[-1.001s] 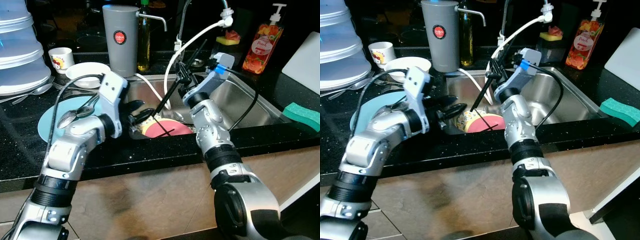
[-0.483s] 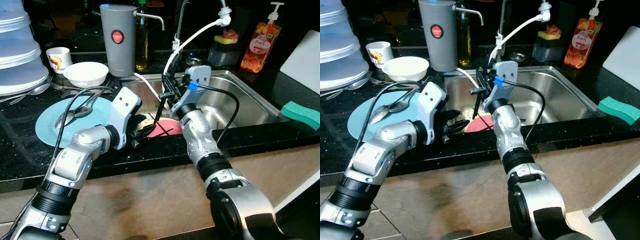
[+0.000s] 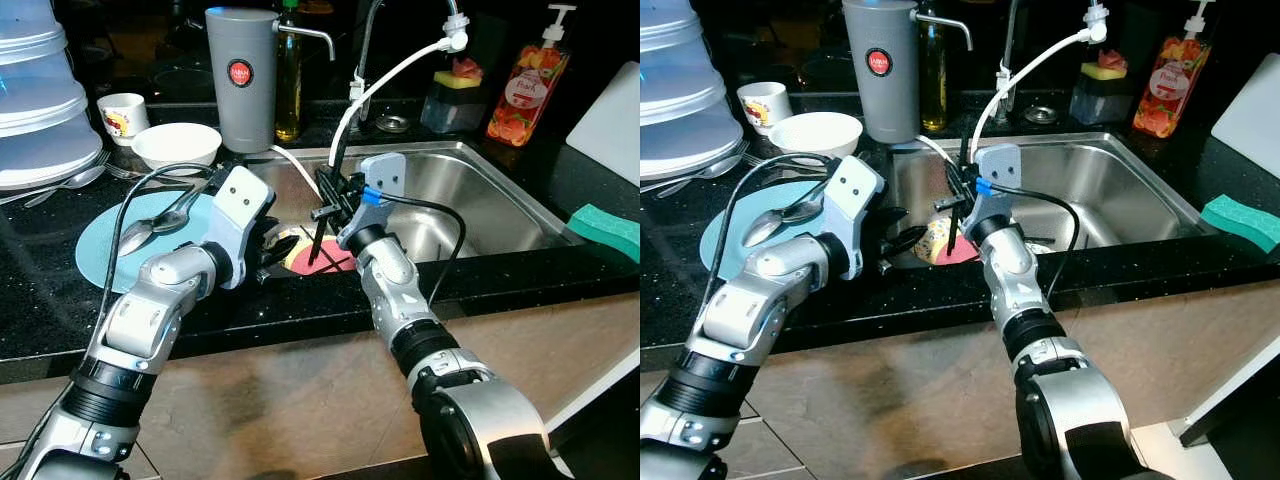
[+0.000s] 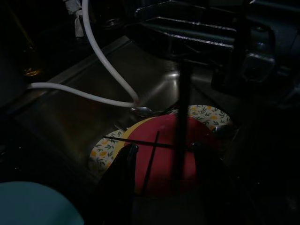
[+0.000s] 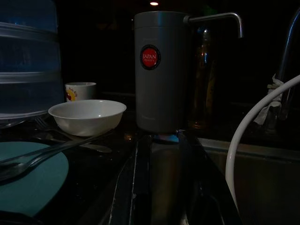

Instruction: Kitchen organization

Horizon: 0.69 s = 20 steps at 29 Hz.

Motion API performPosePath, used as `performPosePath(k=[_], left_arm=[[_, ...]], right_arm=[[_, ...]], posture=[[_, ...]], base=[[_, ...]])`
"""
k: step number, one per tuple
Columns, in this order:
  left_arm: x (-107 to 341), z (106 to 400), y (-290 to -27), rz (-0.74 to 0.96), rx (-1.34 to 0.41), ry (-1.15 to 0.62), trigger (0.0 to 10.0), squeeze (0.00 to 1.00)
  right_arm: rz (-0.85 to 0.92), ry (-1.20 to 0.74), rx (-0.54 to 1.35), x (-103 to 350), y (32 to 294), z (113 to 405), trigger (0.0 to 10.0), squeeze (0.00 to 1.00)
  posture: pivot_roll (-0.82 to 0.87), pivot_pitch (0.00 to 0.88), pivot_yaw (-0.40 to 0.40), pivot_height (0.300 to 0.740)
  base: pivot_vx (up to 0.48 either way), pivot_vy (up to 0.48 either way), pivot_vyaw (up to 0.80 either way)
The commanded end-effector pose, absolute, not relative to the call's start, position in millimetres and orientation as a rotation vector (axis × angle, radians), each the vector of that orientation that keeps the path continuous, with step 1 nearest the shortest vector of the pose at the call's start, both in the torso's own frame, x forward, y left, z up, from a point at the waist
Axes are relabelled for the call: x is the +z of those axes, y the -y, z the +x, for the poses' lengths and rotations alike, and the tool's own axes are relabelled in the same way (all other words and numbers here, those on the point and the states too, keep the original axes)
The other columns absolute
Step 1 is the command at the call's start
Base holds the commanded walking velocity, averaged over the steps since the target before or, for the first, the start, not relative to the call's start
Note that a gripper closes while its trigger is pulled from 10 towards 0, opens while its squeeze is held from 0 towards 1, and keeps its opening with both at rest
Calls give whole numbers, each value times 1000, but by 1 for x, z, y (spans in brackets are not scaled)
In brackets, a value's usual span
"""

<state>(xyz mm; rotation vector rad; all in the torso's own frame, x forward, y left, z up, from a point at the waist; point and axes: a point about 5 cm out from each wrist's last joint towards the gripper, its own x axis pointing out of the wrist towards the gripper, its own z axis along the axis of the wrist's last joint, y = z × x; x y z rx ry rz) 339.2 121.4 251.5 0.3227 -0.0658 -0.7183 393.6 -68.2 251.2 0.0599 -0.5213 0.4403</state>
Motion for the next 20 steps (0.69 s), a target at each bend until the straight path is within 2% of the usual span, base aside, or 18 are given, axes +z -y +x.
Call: performPosePath(k=[1,10,20], left_arm=[[249,339,-123,330,-713,61,10000,0],[257,345,-136,335,-621,84,10000,0],[271,361,-177,345,-325,96,10000,0]], right_arm=[[53,509,438,249,69,394,10000,0],[88,540,423,261,73,396,10000,0],[119,572,430,277,75,398,10000,0]], posture=[[81,108,-29,740],[80,105,-33,740],[78,103,-41,740]], base=[[0,0,0],[0,0,0],[0,0,0]])
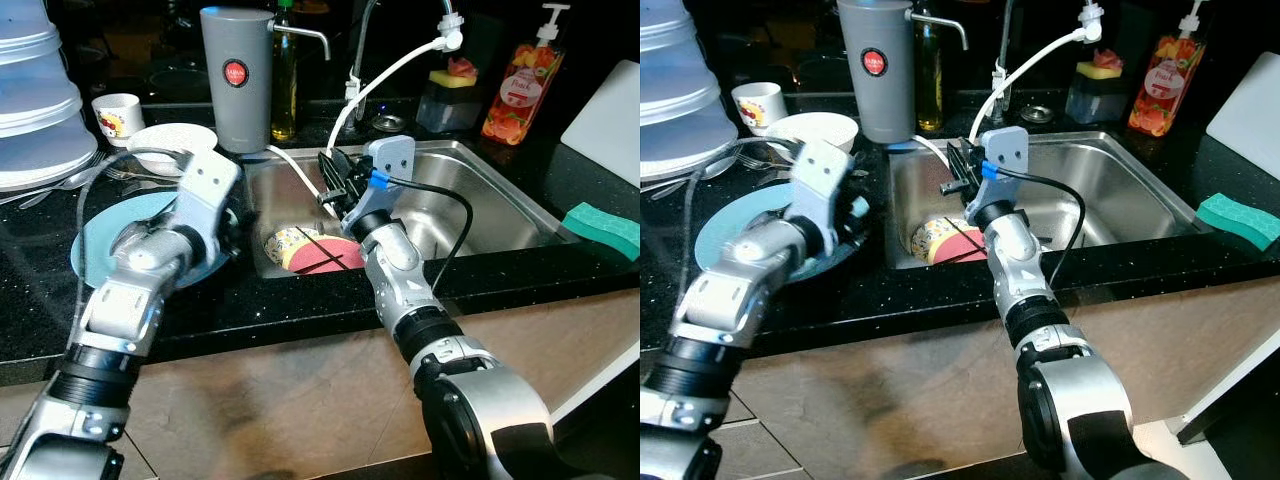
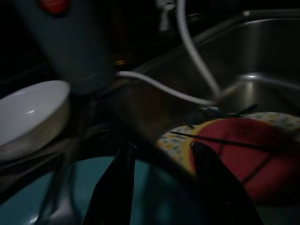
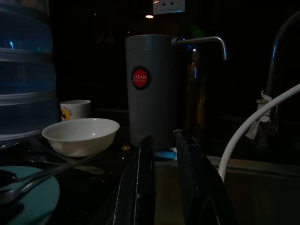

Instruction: Kitchen organization

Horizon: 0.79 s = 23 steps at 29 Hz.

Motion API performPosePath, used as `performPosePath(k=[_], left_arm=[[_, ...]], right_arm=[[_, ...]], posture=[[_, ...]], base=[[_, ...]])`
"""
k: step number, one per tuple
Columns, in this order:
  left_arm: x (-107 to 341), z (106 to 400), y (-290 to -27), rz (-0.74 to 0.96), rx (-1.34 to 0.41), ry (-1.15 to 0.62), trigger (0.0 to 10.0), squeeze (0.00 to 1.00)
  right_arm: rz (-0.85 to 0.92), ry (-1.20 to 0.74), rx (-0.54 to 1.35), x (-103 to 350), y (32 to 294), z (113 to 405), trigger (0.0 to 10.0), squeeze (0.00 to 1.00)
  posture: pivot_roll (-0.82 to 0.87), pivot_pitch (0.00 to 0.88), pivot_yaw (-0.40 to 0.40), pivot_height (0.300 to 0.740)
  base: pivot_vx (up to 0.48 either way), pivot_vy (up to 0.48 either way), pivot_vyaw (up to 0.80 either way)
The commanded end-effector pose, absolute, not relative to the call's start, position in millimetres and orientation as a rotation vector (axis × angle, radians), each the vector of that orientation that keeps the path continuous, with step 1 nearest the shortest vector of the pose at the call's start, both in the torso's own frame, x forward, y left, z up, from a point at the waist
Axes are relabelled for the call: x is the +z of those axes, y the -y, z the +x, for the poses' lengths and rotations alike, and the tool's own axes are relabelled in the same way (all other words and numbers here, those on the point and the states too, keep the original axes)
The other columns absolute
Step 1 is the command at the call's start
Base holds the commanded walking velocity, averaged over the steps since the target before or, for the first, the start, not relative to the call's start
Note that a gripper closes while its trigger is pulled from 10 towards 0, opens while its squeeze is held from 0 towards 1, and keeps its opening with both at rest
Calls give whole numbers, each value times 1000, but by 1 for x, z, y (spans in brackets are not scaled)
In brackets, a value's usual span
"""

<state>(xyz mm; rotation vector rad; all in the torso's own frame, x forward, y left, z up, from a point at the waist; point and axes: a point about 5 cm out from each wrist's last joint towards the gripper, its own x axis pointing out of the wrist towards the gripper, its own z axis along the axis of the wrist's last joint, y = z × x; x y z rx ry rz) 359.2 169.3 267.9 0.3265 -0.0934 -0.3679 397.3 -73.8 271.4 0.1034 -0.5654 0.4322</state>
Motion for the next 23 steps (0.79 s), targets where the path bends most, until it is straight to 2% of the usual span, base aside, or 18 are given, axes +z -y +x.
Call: performPosePath(k=[1,3,4,5,7,11,12,17,23], left_arm=[[276,364,-191,343,-235,98,10000,0],[283,365,-210,340,-136,96,10000,0],[283,365,-210,340,-136,96,10000,0],[284,365,-218,337,-114,83,10000,1000],[283,366,-233,333,-79,39,10000,1000],[280,368,-245,348,-41,-8,10000,1000],[275,369,-250,351,-40,-40,10000,0],[252,370,-265,281,-35,-208,10000,0],[241,369,-265,234,-61,-297,10000,0]], right_arm=[[139,544,475,276,71,399,10000,0],[146,491,574,272,60,397,10000,0],[146,491,574,272,60,397,10000,0],[134,469,621,268,55,396,10000,0],[112,435,708,263,44,391,10000,0],[91,406,783,259,34,386,10000,0],[78,397,809,258,30,383,10000,0],[75,346,857,255,24,376,10000,0],[61,327,862,257,26,372,10000,0]], posture=[[79,102,-42,740],[80,101,-47,740],[80,101,-47,740],[80,101,-47,740],[80,101,-49,740],[77,101,-48,740],[77,101,-48,740],[74,98,-39,740],[74,98,-39,740]], base=[[0,0,0],[0,0,0],[0,0,0],[0,0,0],[0,0,0],[0,0,0],[0,0,0],[0,0,0],[0,0,0]])
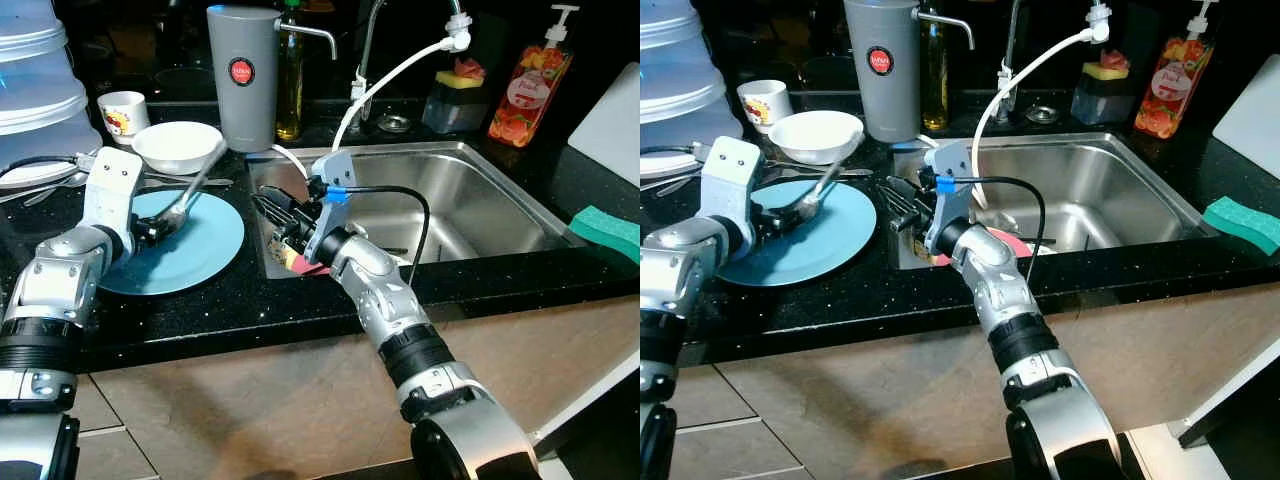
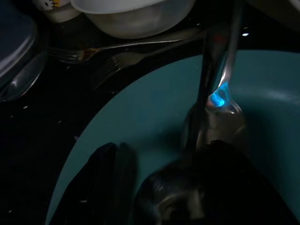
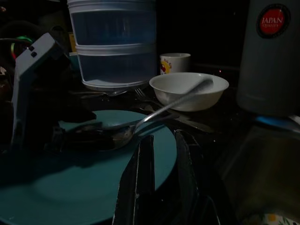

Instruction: Kitchen organization

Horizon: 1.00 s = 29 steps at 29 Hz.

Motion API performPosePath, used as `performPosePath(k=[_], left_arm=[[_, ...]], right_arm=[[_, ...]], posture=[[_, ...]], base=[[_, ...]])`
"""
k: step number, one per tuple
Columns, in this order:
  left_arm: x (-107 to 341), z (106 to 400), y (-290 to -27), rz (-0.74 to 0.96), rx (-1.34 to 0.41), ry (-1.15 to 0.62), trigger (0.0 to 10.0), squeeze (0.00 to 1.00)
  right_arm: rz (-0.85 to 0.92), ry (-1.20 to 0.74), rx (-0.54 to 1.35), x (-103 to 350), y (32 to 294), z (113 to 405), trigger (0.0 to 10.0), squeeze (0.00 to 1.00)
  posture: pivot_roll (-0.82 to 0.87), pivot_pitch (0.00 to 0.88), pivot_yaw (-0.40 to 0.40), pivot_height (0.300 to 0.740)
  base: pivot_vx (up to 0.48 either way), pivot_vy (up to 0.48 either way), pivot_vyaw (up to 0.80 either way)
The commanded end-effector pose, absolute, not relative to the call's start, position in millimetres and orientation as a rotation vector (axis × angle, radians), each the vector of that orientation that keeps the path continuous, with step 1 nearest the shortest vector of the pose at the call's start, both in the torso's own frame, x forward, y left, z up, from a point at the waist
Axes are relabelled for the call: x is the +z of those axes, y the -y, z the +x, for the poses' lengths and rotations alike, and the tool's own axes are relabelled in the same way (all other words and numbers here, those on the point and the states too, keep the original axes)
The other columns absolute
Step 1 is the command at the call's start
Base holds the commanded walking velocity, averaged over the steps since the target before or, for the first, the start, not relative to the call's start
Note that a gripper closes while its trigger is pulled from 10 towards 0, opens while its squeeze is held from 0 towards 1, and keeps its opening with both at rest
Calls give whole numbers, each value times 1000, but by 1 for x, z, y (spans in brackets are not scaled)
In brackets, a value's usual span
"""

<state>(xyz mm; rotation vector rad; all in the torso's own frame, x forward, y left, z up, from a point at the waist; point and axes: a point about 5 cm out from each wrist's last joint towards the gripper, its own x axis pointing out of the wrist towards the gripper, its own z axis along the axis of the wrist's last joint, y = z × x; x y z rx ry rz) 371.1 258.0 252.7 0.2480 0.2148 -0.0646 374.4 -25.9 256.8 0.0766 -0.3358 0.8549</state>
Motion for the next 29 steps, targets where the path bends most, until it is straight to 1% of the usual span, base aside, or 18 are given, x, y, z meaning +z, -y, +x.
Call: performPosePath(k=[1,3,4,5,6,10,14,20,24,26,27,28,29], left_arm=[[241,369,-265,234,-61,-297,10000,0],[239,368,-264,222,-77,-323,10000,0],[238,368,-264,222,-85,-335,4588,0],[238,368,-264,222,-85,-335,4588,0],[239,368,-265,221,-85,-333,0,0],[242,368,-267,220,-80,-321,0,0],[249,369,-272,245,-27,-292,0,0],[269,368,-279,333,66,-220,0,0],[284,367,-274,372,74,-158,0,0],[294,367,-268,393,56,-102,0,0],[298,368,-263,396,30,-69,0,0],[298,368,-263,396,30,-69,0,0],[303,368,-254,389,-24,-22,0,0]], right_arm=[[61,327,862,257,26,372,10000,0],[58,324,863,257,26,372,10000,0],[56,321,861,258,26,372,10000,0],[56,321,861,258,26,372,10000,0],[58,319,860,258,26,372,10000,0],[65,311,853,259,26,371,10000,0],[77,300,839,261,28,371,10000,0],[84,299,830,263,30,370,10000,0],[84,301,824,265,31,370,10000,0],[84,301,822,266,32,370,10000,0],[84,300,820,266,32,370,10000,0],[84,300,820,266,32,370,10000,0],[85,300,820,267,32,370,10000,0]], posture=[[74,98,-39,740],[74,98,-39,740],[75,98,-40,740],[75,98,-40,740],[75,98,-40,740],[75,98,-41,740],[75,98,-41,740],[75,97,-39,740],[73,96,-36,740],[73,96,-36,740],[73,96,-36,740],[73,96,-36,740],[74,94,-38,740]], base=[[0,0,0],[0,0,0],[0,0,0],[0,0,0],[0,0,0],[0,0,0],[0,0,0],[0,0,0],[0,0,0],[0,0,0],[0,0,0],[0,0,0],[0,0,0]])
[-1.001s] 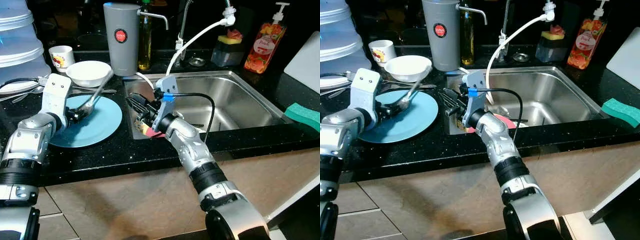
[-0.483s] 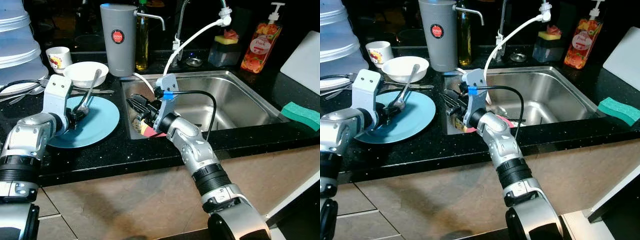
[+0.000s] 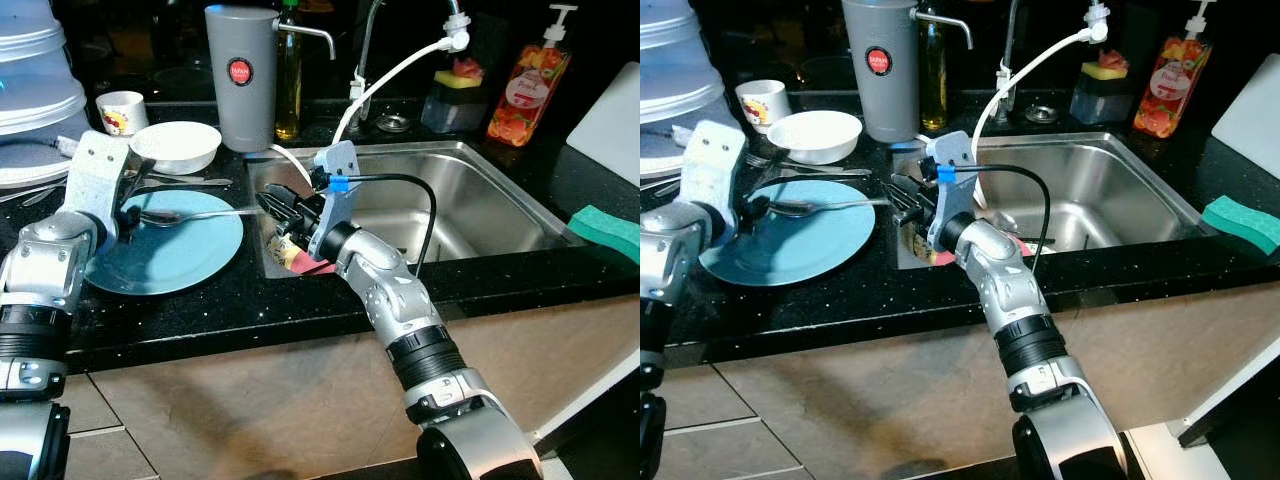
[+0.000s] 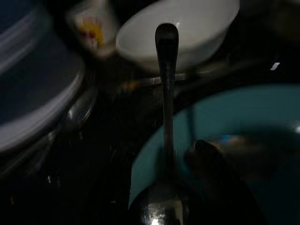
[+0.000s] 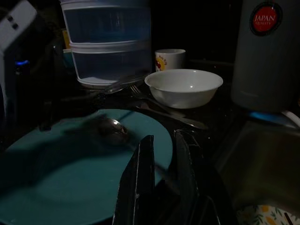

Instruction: Kitchen organization

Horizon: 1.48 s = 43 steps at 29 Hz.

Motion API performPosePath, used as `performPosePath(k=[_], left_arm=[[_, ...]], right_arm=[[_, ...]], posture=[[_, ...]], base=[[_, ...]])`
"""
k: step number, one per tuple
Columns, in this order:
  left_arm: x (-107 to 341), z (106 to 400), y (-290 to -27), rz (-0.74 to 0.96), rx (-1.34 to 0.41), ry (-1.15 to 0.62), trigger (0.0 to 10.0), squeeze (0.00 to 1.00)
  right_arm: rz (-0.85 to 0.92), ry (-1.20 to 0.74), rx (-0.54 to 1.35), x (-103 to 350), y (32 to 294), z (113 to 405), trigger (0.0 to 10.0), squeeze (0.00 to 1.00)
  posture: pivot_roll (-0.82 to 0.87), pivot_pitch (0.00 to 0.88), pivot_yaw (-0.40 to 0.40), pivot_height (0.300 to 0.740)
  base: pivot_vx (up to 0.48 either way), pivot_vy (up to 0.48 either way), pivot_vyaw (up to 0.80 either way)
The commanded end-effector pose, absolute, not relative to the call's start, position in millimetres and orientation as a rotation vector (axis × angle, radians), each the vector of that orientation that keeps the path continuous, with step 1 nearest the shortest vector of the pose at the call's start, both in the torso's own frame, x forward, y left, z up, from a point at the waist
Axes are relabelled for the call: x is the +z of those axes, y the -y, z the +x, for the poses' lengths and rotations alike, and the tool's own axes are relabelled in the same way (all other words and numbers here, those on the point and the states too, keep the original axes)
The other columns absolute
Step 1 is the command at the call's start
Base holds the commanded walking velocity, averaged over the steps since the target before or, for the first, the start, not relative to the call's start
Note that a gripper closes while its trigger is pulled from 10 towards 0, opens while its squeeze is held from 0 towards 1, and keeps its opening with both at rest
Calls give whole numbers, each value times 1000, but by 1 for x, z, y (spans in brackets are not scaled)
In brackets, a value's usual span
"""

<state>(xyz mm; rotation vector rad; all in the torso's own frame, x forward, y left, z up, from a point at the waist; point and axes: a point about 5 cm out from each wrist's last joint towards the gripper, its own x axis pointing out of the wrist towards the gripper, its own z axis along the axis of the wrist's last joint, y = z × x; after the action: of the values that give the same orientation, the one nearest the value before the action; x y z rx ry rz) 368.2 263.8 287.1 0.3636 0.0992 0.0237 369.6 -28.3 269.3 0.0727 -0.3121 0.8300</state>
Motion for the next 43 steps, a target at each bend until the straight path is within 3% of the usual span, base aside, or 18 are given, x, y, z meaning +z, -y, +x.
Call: performPosePath(k=[1,4,7,12,14,17,18,19,20,28,29,31,32,43], left_arm=[[305,368,-243,356,-84,12,0,0],[307,368,-228,321,-181,47,0,0],[306,368,-227,329,-170,43,0,0],[308,370,-241,414,4,69,0,0],[309,369,-235,390,-48,100,0,0],[303,361,-194,210,-396,191,0,0],[303,361,-194,210,-396,191,0,0],[297,358,-185,178,-470,191,0,0],[291,356,-179,166,-514,179,0,0],[279,355,-164,137,-543,158,0,0],[280,354,-163,124,-548,163,0,0],[280,354,-163,124,-548,163,0,0],[281,353,-160,103,-559,171,0,0],[279,340,-147,14,-673,190,0,0]], right_arm=[[86,299,819,267,32,369,10000,0],[88,297,819,267,32,369,10000,0],[90,298,820,268,31,369,10000,0],[101,299,820,268,31,367,10000,0],[106,300,819,268,31,367,10000,0],[241,304,802,273,30,367,10000,0],[241,304,802,273,30,367,10000,0],[322,303,800,277,30,367,10000,557],[388,300,804,280,29,366,10000,1000],[639,275,840,295,24,359,10000,1000],[648,263,845,294,22,359,10000,263],[648,263,845,294,22,359,10000,263],[650,249,850,293,20,359,10000,0],[721,155,854,288,15,357,10000,0]], posture=[[74,94,-38,740],[74,94,-38,740],[74,94,-38,740],[70,77,-35,740],[71,77,-36,740],[73,75,-38,740],[73,75,-38,740],[73,75,-38,740],[73,75,-38,740],[71,80,-29,740],[69,80,-27,740],[69,80,-27,740],[69,81,-28,740],[70,83,-31,740]], base=[[0,0,0],[0,0,0],[0,0,0],[0,0,0],[0,0,0],[0,0,0],[0,0,0],[0,0,0],[0,0,0],[0,0,0],[0,0,0],[0,0,0],[0,0,0],[0,0,0]])
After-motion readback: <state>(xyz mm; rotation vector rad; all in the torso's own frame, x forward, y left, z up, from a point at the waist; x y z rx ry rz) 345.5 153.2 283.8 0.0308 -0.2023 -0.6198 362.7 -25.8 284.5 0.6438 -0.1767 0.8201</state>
